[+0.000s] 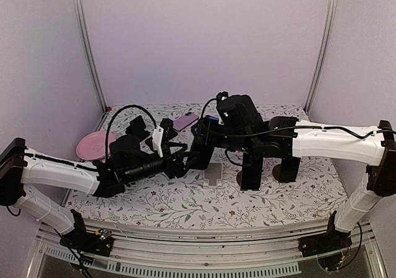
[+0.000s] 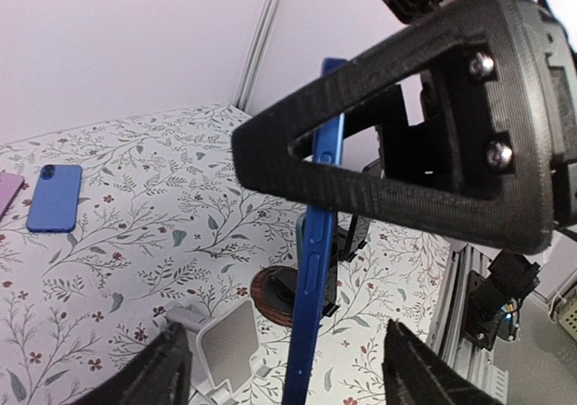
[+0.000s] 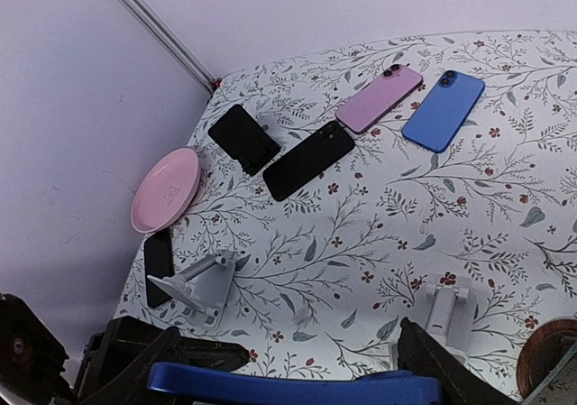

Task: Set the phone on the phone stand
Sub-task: Pass from the left arm to the right, then place the phone on the phone stand.

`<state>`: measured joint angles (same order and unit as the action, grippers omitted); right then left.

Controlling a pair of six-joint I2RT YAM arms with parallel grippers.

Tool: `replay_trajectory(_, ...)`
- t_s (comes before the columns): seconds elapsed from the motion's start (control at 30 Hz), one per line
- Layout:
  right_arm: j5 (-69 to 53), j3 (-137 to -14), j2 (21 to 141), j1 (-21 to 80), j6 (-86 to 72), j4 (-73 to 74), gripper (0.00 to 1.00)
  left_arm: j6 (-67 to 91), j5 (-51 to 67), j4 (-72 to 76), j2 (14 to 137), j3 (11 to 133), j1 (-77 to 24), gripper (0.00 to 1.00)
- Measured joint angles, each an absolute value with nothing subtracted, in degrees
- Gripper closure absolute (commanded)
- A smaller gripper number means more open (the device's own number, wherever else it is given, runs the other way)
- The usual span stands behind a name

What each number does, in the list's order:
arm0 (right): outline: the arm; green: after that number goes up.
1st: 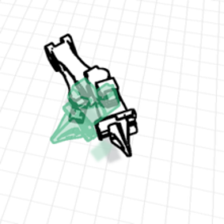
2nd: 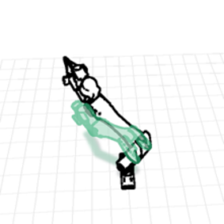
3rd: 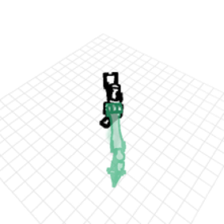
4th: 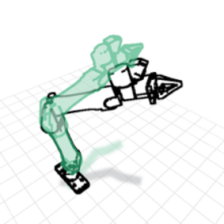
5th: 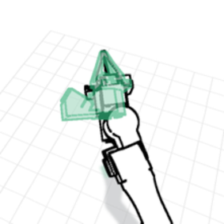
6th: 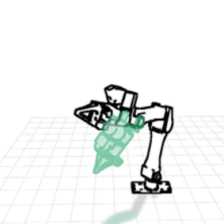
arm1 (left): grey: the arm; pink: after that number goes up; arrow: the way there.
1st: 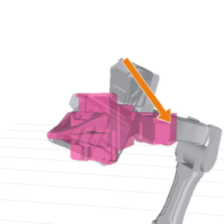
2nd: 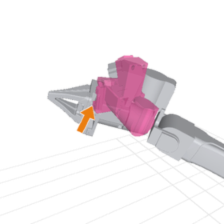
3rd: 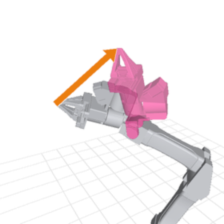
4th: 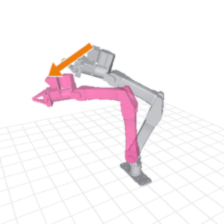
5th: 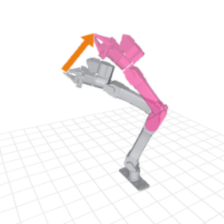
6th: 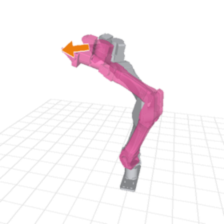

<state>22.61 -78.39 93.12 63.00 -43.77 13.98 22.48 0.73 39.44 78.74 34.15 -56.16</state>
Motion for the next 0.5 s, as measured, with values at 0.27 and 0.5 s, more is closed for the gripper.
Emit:
replay_trajectory(0.27,27.8,-78.1,93.6,63.1,-43.5,14.9,0.72,25.8,-7.0,35.2,73.2,32.6,-55.2,0.03)
replay_trajectory(0.5,33.4,-76.9,94.4,64.5,-42.6,14.5,0.72,29.0,-10.6,30.0,69.7,31.7,-53.0,0.03)
